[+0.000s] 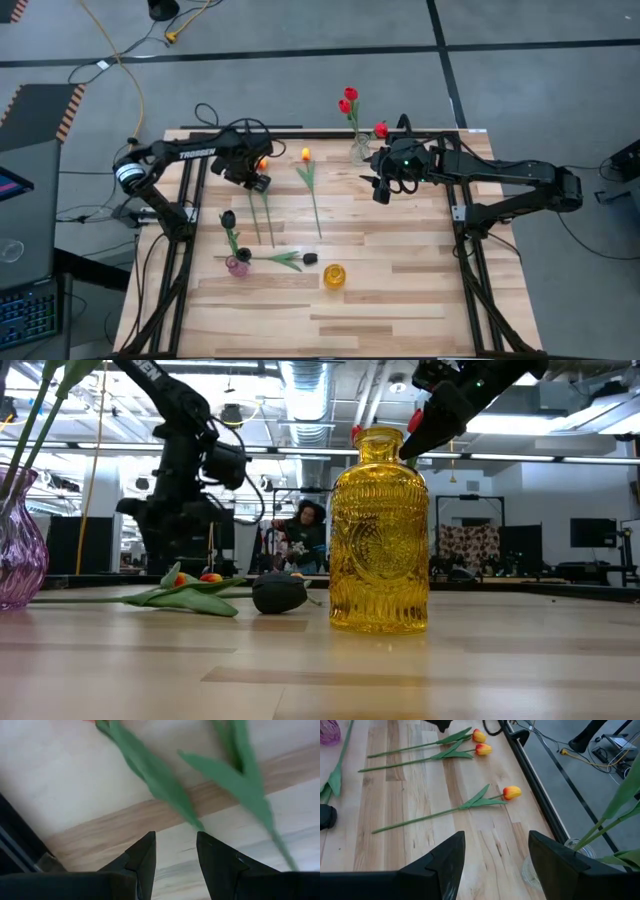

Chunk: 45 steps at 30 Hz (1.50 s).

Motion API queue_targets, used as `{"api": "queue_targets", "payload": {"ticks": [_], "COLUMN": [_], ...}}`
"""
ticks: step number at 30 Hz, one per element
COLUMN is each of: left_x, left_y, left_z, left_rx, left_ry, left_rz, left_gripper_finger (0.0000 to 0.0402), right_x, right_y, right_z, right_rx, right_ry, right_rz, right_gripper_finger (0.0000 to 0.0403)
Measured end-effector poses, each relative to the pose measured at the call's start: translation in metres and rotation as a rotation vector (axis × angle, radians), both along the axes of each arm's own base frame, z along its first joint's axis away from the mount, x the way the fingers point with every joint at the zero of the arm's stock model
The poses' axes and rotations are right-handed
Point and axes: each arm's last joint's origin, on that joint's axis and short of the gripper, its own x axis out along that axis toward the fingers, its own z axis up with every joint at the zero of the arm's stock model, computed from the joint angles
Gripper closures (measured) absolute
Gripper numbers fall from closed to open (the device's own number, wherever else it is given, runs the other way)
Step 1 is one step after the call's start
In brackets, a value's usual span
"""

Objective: Sort flowers into vase by color
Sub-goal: Put the left yellow flower into the yellow vase

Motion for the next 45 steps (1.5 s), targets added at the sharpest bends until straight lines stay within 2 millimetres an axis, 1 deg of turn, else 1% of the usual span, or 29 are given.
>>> {"api": "queue_targets", "payload": {"ticks": [4, 9, 26, 31, 35, 37, 39, 45], "left_x": [-0.005, -0.005, -0.004, -0.007, -0.009, -0.009, -0.008, -0.007], "left_y": [-0.006, -0.008, -0.006, -0.009, -0.011, -0.011, -0.01, -0.009], "left_z": [-0.017, -0.031, -0.032, -0.043, -0.046, -0.046, -0.045, -0.043], "left_rx": [-0.008, -0.022, 0.024, 0.011, 0.015, 0.018, 0.018, 0.021], "left_ry": [-0.005, -0.084, -0.081, -0.115, -0.119, -0.118, -0.117, -0.116], "left_rz": [0.013, 0.033, 0.113, 0.143, 0.148, 0.148, 0.146, 0.138], "left_gripper_finger": [0.0271, 0.0271, 0.0271, 0.0271, 0.0273, 0.0282, 0.03, 0.0378], "right_x": [0.0, 0.0, 0.0, 0.0, 0.0, 0.0, 0.0, 0.0], "right_y": [0.0, 0.0, 0.0, 0.0, 0.0, 0.0, 0.0, 0.0], "right_z": [0.0, 0.0, 0.0, 0.0, 0.0, 0.0, 0.0, 0.0], "right_rx": [0.0, 0.0, 0.0, 0.0, 0.0, 0.0, 0.0, 0.0], "right_ry": [0.0, 0.0, 0.0, 0.0, -0.001, -0.001, -0.001, -0.001], "right_rz": [0.0, 0.0, 0.0, 0.0, 0.0, 0.0, 0.0, 0.0], "right_gripper_finger": [0.0157, 0.0157, 0.0157, 0.0157, 0.0157, 0.0157, 0.0157, 0.0157]}}
